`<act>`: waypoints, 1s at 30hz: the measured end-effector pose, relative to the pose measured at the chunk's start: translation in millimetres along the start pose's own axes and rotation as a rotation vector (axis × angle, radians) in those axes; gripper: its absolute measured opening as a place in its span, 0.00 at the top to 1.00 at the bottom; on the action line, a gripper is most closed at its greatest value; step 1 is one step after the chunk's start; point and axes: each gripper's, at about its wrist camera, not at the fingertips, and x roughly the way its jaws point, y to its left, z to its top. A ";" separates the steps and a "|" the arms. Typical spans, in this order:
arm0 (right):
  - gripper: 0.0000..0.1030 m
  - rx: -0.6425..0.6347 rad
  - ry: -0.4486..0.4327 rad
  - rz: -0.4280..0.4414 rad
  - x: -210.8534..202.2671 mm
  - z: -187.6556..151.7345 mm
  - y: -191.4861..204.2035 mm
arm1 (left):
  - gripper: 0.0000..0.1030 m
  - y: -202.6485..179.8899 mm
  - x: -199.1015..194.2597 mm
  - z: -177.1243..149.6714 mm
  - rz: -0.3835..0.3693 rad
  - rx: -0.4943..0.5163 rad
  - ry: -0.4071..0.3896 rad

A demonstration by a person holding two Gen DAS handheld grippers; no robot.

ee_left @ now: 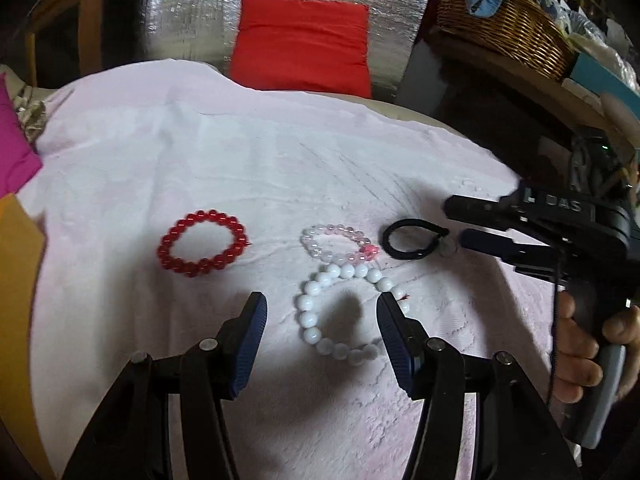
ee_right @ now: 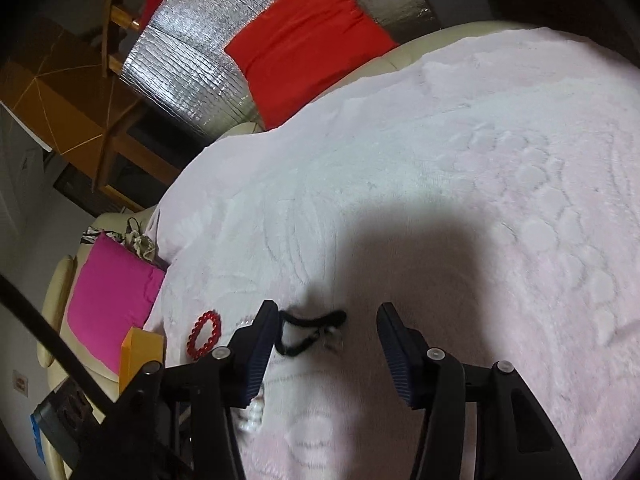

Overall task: Organize jewelry
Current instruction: 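Reach the left gripper to the white bead bracelet and grasp it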

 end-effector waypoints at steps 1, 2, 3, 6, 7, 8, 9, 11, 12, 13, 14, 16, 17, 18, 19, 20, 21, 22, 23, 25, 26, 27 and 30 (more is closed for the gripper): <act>0.46 0.005 0.003 0.002 2.8 1.2 -0.8 | 0.44 -0.9 1.8 0.5 -0.002 0.005 0.003; 0.46 0.011 0.003 0.004 4.5 2.2 -0.6 | 0.45 -1.2 3.7 0.3 -0.005 0.010 0.007; 0.46 0.017 0.000 0.008 5.9 2.9 -0.7 | 0.48 -1.7 6.4 0.0 -0.011 0.015 0.014; 0.47 0.008 -0.002 0.000 10.3 2.2 1.9 | 0.67 -3.5 11.7 -2.4 -0.017 0.027 0.038; 0.47 -0.004 -0.001 -0.007 11.9 1.1 3.6 | 0.70 -5.0 11.5 -3.7 -0.011 0.033 0.035; 0.47 -0.014 -0.001 -0.011 12.6 0.1 5.6 | 0.76 -6.4 11.3 -4.2 -0.005 0.044 0.032; 0.47 -0.023 -0.004 -0.016 13.2 -0.2 7.1 | 0.80 -8.5 10.4 -4.5 -0.010 0.053 0.032; 0.49 -0.048 -0.007 -0.035 14.2 -1.3 10.8 | 0.90 -9.1 11.2 -3.8 -0.019 0.057 0.039; 0.64 -0.067 -0.010 -0.049 14.5 -2.3 13.3 | 0.90 -11.5 10.4 -4.4 -0.011 0.065 0.040; 0.73 -0.089 0.000 -0.066 16.9 -3.6 16.2 | 0.90 -13.5 9.5 -5.0 -0.003 0.073 0.040; 0.82 -0.110 0.007 -0.095 19.2 -5.3 18.5 | 0.90 -14.9 8.5 -5.4 -0.001 0.079 0.041; 0.92 -0.140 0.003 -0.131 20.4 -8.3 20.9 | 0.91 -16.7 5.1 -6.3 -0.009 0.081 0.044; 0.92 -0.140 0.002 -0.130 19.3 -9.0 20.9 | 0.91 -16.9 4.0 -6.0 -0.010 0.081 0.044; 0.93 -0.135 0.000 -0.129 17.1 -8.7 20.4 | 0.91 -17.5 1.2 -6.1 -0.010 0.083 0.042; 0.93 -0.128 -0.001 -0.129 15.4 -8.4 20.2 | 0.91 -17.3 -1.1 -5.9 -0.009 0.085 0.040; 0.93 -0.117 -0.001 -0.123 11.5 -8.0 18.7 | 0.91 -18.0 -5.3 -6.1 -0.010 0.087 0.036; 0.93 -0.107 0.003 -0.114 8.5 -8.0 17.8 | 0.91 -17.6 -6.6 -4.9 -0.010 0.089 0.035; 0.93 -0.094 0.009 -0.102 4.2 -8.4 16.0 | 0.91 -18.0 -9.8 -5.4 -0.007 0.094 0.032; 0.93 -0.084 0.013 -0.094 -0.4 -8.8 14.2 | 0.91 -19.0 -13.1 -6.0 -0.003 0.101 0.028; 0.93 -0.070 0.020 -0.075 -10.2 -12.0 10.9 | 0.91 -20.1 -21.9 -7.9 0.005 0.116 0.020; 0.93 -0.064 0.022 -0.067 -15.8 -13.6 9.0 | 0.91 -19.5 -26.0 -8.7 0.008 0.120 0.015; 0.93 -0.060 0.024 -0.064 -19.3 -14.9 8.4 | 0.91 -18.7 -30.9 -9.8 0.008 0.120 0.012; 0.93 -0.031 0.036 -0.044 -34.7 -20.5 2.9 | 0.91 -17.1 -43.2 -12.3 0.010 0.118 0.001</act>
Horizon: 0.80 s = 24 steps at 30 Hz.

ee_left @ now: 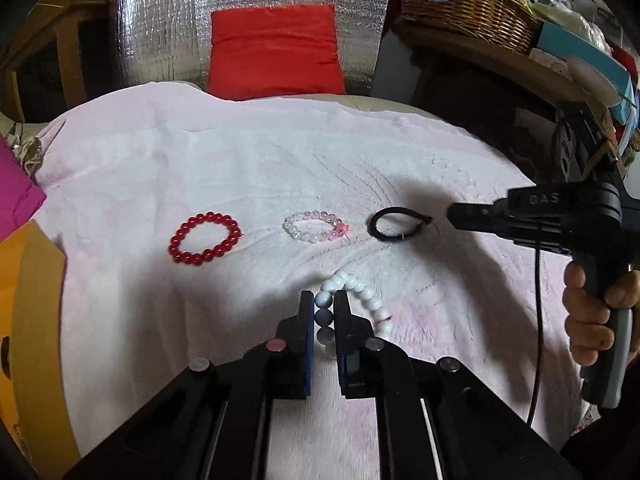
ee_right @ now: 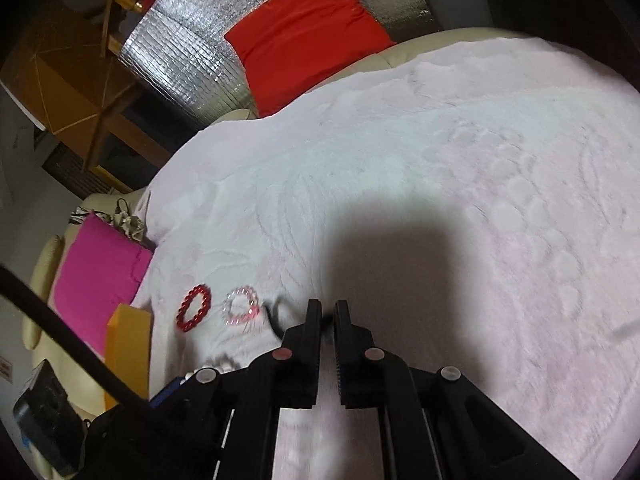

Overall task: Organize jewelry
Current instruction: 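Reach the left gripper to the white bead bracelet and grasp it, then grasp the black hair tie with the right gripper while the left holds the white bracelet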

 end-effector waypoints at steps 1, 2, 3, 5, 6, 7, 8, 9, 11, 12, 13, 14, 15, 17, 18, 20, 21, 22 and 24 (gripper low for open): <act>0.93 0.009 0.004 0.004 -4.9 -2.3 -1.6 | 0.91 0.1 -3.4 -0.6 0.001 0.003 -0.006; 0.93 0.013 0.008 0.001 -8.8 -4.5 -3.0 | 0.91 0.1 -6.8 -1.4 0.002 0.007 -0.011; 0.93 0.019 0.012 -0.006 -10.7 -6.0 -3.9 | 0.91 -0.2 -10.1 -2.2 0.005 0.013 -0.015; 0.89 0.033 0.001 -0.007 -14.3 -7.8 -6.7 | 0.91 -1.0 -13.9 -3.9 0.008 0.016 -0.019; 0.89 0.049 -0.011 -0.009 -15.4 -7.4 -9.1 | 0.91 -1.5 -14.1 -4.4 0.010 0.012 -0.016; 0.87 0.069 -0.010 -0.006 -14.4 -5.8 -11.5 | 0.91 -1.3 -14.2 -4.9 0.010 0.008 -0.012; 0.75 0.091 -0.006 0.013 -12.6 -3.7 -14.2 | 0.91 -1.2 -14.5 -5.2 0.010 0.004 -0.010; 0.62 0.105 -0.006 0.028 -10.8 -2.2 -15.5 | 0.91 -1.4 -14.6 -4.8 0.008 0.003 -0.012; 0.55 0.120 -0.025 0.027 -5.0 1.7 -13.8 | 0.91 -2.6 -15.2 -5.6 0.006 0.008 -0.013; 0.55 0.112 -0.026 0.030 -0.9 3.7 -10.8 | 0.91 -3.4 -14.5 -5.4 0.004 0.011 -0.012; 0.55 0.102 -0.020 0.029 4.7 6.1 -7.7 | 0.91 -4.1 -14.7 -5.8 0.004 0.013 -0.012; 0.55 0.094 -0.015 0.022 10.1 7.3 -4.8 | 0.91 -4.9 -13.8 -5.8 0.004 0.018 -0.010; 0.55 0.088 -0.011 0.012 16.4 8.5 -2.4 | 0.91 -5.8 -13.3 -6.1 0.004 0.023 -0.008; 0.55 0.079 0.008 -0.005 30.1 9.8 2.1 | 0.91 -6.5 -13.5 -7.1 0.001 0.032 -0.004; 0.55 0.076 0.017 -0.020 35.2 9.6 4.3 | 0.91 -6.6 -13.3 -7.4 0.000 0.035 -0.003; 0.54 0.051 0.009 -0.064 40.6 8.4 11.3 | 0.91 -5.9 -12.9 -8.1 -0.004 0.039 0.001; 0.55 0.030 0.003 -0.085 41.4 7.8 15.4 | 0.91 -5.5 -13.0 -9.0 -0.006 0.040 0.003; 0.55 0.009 0.002 -0.108 43.2 6.6 20.2 | 0.91 -5.0 -12.9 -9.6 -0.008 0.039 0.005; 0.77 -0.025 0.008 -0.129 45.1 4.5 25.2 | 0.91 -3.6 -13.2 -10.9 -0.011 0.039 0.009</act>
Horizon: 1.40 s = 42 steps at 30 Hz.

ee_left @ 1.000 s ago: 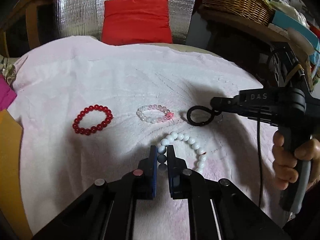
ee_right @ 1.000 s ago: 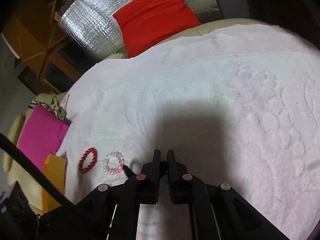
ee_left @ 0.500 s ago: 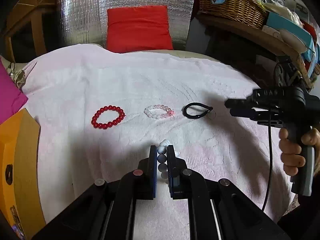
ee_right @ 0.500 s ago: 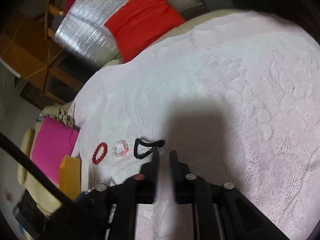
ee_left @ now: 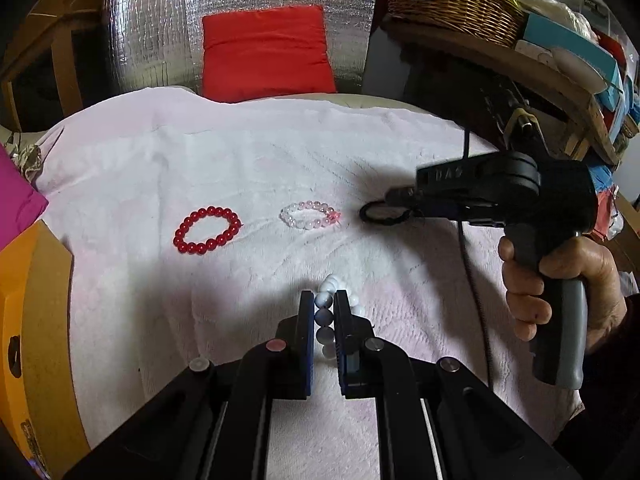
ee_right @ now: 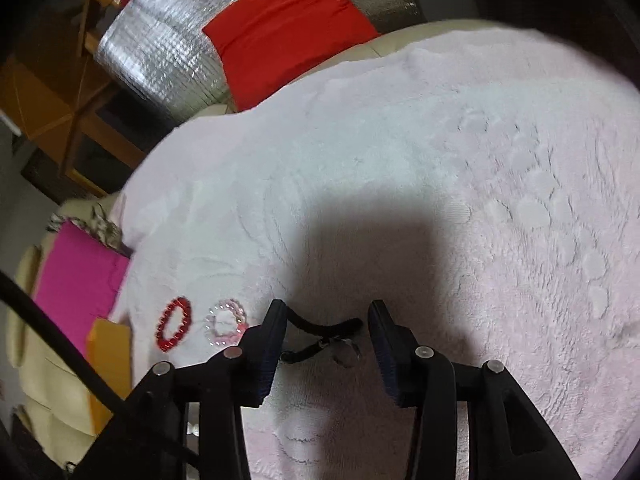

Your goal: Organize jewelry

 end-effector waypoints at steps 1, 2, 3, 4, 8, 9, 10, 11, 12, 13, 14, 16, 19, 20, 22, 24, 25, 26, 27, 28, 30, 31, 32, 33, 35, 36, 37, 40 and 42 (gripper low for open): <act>0.82 -0.024 0.010 -0.011 1.6 -1.2 3.1 | 0.91 0.6 -0.3 -0.2 0.001 0.000 0.001; 0.84 -0.035 0.006 -0.019 0.8 -2.8 4.7 | 0.91 1.1 -0.8 -0.5 0.002 0.000 0.000; 0.86 -0.041 0.004 -0.015 -0.9 -3.6 5.2 | 0.91 2.0 -2.2 -0.7 0.002 -0.002 -0.002; 0.86 -0.041 0.009 -0.002 -2.8 -3.9 5.3 | 0.91 2.9 -3.3 -0.8 0.001 -0.005 -0.004; 0.87 -0.033 0.014 0.049 -17.5 -5.6 1.7 | 0.91 9.7 -10.6 -1.1 0.011 -0.024 -0.019; 0.87 -0.032 0.012 0.058 -22.1 -5.8 0.0 | 0.91 12.7 -13.4 -0.7 0.012 -0.032 -0.025; 0.87 -0.026 0.010 0.069 -27.6 -6.6 -1.9 | 0.91 15.8 -16.7 -0.5 0.015 -0.040 -0.032; 0.87 -0.021 0.008 0.079 -31.3 -6.2 -2.0 | 0.91 17.9 -19.0 -0.2 0.019 -0.046 -0.037; 0.87 -0.012 0.006 0.098 -36.9 -6.0 -4.5 | 0.91 20.2 -21.9 -0.1 0.022 -0.052 -0.044; 0.87 -0.003 0.004 0.118 -42.2 -5.9 -6.8 | 0.91 22.6 -25.1 0.1 0.024 -0.059 -0.049; 0.87 0.003 0.002 0.135 -46.7 -6.2 -8.4 | 0.91 24.0 -26.7 0.3 0.026 -0.062 -0.053; 0.87 0.008 -0.002 0.159 -55.1 -7.3 -9.6 | 0.91 27.1 -33.2 0.7 0.032 -0.069 -0.066; 0.87 0.011 -0.008 0.186 -64.4 -9.2 -7.1 | 0.91 28.7 -42.1 0.5 0.040 -0.074 -0.084; 0.87 0.007 -0.010 0.190 -67.1 -9.9 -5.5 | 0.91 28.5 -43.5 0.6 0.042 -0.073 -0.087; 0.87 -0.006 -0.011 0.197 -71.1 -11.2 -1.2 | 0.91 27.4 -47.7 0.3 0.052 -0.065 -0.095; 0.87 -0.018 -0.008 0.207 -74.4 -14.3 4.0 | 0.91 25.7 -51.8 -0.4 0.069 -0.059 -0.105; 0.87 -0.024 -0.009 0.209 -75.9 -16.0 5.1 | 0.91 25.1 -53.6 -0.6 0.078 -0.057 -0.111; 0.87 -0.032 -0.006 0.214 -76.6 -18.3 7.6 | 0.91 24.5 -55.1 -0.7 0.090 -0.055 -0.114; 0.87 -0.045 -0.002 0.217 -77.6 -21.5 11.7 | 0.91 23.5 -55.5 -0.6 0.110 -0.049 -0.113; 0.87 -0.058 0.001 0.217 -78.0 -24.0 14.6 | 0.91 22.7 -55.4 -0.4 0.124 -0.043 -0.112; 0.87 -0.083 0.007 0.213 -78.4 -29.7 20.4 | 0.91 20.9 -54.4 0.0 0.164 -0.032 -0.108; 0.87 -0.097 0.011 0.212 -78.3 -33.0 23.7 | 0.91 20.6 -53.8 0.3 0.176 -0.028 -0.106; 0.87 -0.109 0.015 0.211 -77.6 -35.6 26.6 | 0.91 20.6 -54.1 0.3 0.180 -0.029 -0.105; 0.87 -0.121 0.020 0.208 -76.3 -37.9 29.0 | 0.91 20.4 -54.3 0.7 0.184 -0.028 -0.105; 0.87 -0.143 0.024 0.195 -75.9 -41.9 32.2 | 0.91 18.1 -55.0 1.1 0.207 -0.019 -0.109; 0.87 -0.156 0.024 0.187 -76.0 -43.7 33.5 | 0.91 17.6 -54.8 1.3 0.214 -0.015 -0.110; 0.87 -0.166 0.024 0.180 -75.4 -45.1 34.5 | 0.91 16.9 -54.5 1.6 0.218 -0.013 -0.109; 0.87 -0.189 0.029 0.158 -73.6 -49.8 34.7 | 0.91 14.2 -51.7 2.1 0.229 -0.005 -0.102; 0.87 -0.200 0.031 0.143 -72.3 -51.4 33.3 | 0.91 11.7 -49.7 2.8 0.232 0.003 -0.099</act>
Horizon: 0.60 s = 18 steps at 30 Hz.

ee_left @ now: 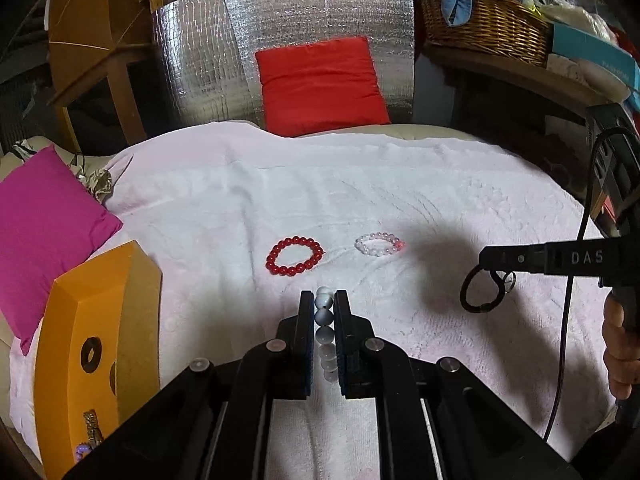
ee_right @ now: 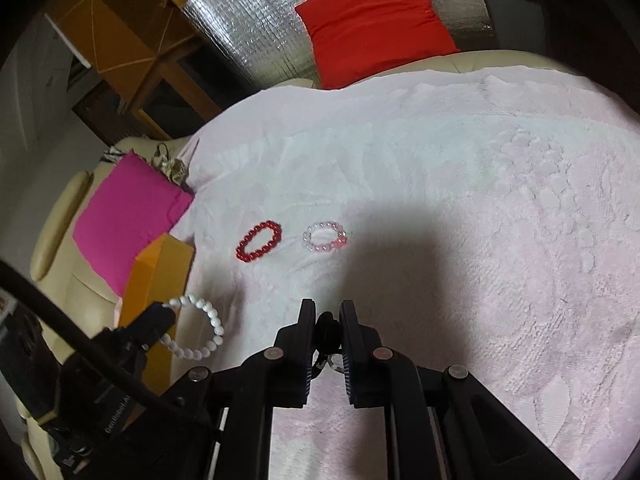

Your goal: Organize jewelry

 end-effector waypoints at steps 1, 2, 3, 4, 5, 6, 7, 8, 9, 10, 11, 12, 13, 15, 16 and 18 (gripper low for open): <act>0.87 -0.003 0.001 -0.006 0.1 -0.8 -1.0 | 0.91 -1.4 0.6 0.4 -0.001 0.003 0.000; 0.87 -0.007 0.002 -0.012 0.5 -1.7 -1.8 | 0.91 -2.6 0.7 0.8 -0.002 0.002 0.001; 0.87 -0.008 0.003 -0.016 0.2 -2.2 -3.0 | 0.91 -3.6 1.6 1.4 -0.005 0.002 0.003; 0.87 -0.009 0.003 -0.020 -0.5 -2.8 -5.4 | 0.91 -4.9 2.7 1.8 -0.005 0.003 0.005; 0.87 -0.009 0.002 -0.026 -1.4 -3.5 -7.5 | 0.91 -6.0 3.4 1.9 -0.005 0.004 0.007; 0.87 -0.009 0.002 -0.033 -2.3 -3.9 -10.0 | 0.91 -7.5 4.7 2.3 -0.008 0.005 0.009; 0.87 -0.008 0.004 -0.040 -2.7 -4.4 -12.6 | 0.91 -9.2 6.4 2.7 -0.012 0.008 0.014; 0.87 -0.005 0.006 -0.047 -3.0 -5.0 -16.0 | 0.91 -10.8 8.3 2.9 -0.014 0.009 0.019; 0.87 -0.002 0.008 -0.057 -2.9 -5.7 -19.4 | 0.90 -12.5 10.0 2.6 -0.016 0.010 0.024; 0.87 0.001 0.011 -0.064 -2.6 -6.3 -22.3 | 0.90 -14.2 13.0 2.6 -0.026 0.011 0.033; 0.87 0.007 0.018 -0.072 -2.2 -6.9 -26.8 | 0.90 -15.3 15.3 2.2 -0.037 0.009 0.041; 0.87 0.013 0.023 -0.079 -1.8 -7.4 -30.3 | 0.90 -16.9 19.5 1.6 -0.059 0.004 0.056; 0.87 0.016 0.024 -0.089 -1.6 -7.9 -33.6 | 0.90 -18.5 23.9 1.1 -0.077 -0.001 0.072; 0.87 0.025 0.032 -0.106 -1.1 -8.2 -40.8 | 0.90 -21.6 31.7 0.3 -0.113 -0.006 0.100; 0.86 0.032 0.036 -0.107 -0.7 -8.5 -44.1 | 0.90 -22.9 36.4 -0.2 -0.130 -0.012 0.116; 0.83 0.045 0.046 -0.110 0.1 -9.0 -48.4 | 0.90 -25.1 41.7 -1.3 -0.138 -0.010 0.132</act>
